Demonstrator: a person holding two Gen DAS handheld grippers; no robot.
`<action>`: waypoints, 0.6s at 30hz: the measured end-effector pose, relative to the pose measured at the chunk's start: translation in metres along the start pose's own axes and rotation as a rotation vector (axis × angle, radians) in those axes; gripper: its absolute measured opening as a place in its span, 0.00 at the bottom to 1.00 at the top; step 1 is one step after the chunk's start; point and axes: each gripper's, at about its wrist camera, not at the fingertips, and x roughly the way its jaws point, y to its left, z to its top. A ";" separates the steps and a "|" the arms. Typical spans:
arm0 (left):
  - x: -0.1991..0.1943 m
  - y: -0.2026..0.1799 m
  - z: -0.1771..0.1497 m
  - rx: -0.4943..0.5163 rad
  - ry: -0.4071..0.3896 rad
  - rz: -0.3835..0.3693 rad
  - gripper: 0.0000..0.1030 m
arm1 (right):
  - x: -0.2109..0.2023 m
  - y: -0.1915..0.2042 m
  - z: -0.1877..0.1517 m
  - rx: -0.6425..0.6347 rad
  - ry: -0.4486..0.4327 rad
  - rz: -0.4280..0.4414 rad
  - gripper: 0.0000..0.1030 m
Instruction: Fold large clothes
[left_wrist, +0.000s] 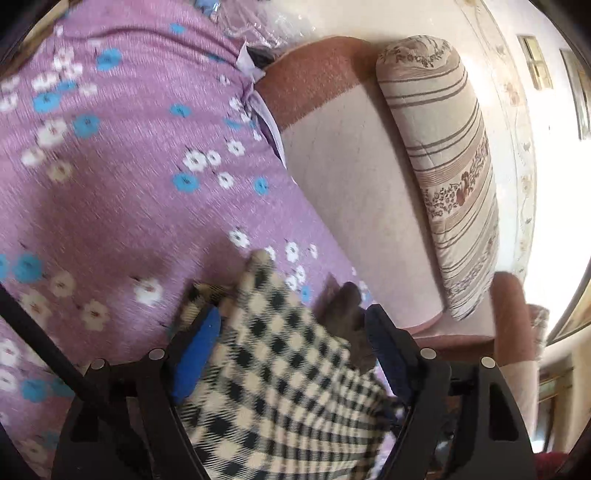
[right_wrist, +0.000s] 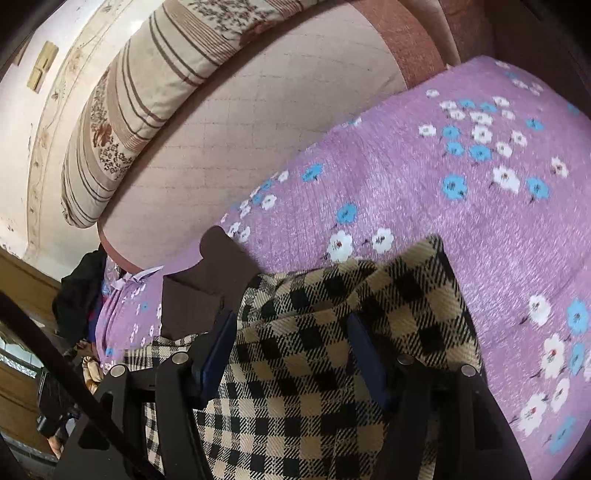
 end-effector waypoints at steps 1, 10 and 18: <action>-0.003 0.001 0.000 0.013 -0.004 0.014 0.76 | -0.005 0.001 0.001 -0.005 -0.009 0.003 0.65; -0.049 0.018 -0.053 0.249 0.051 0.181 0.77 | -0.089 -0.027 -0.042 -0.075 -0.024 0.030 0.70; -0.059 0.048 -0.123 0.387 0.168 0.164 0.77 | -0.127 -0.075 -0.127 -0.091 0.037 -0.015 0.72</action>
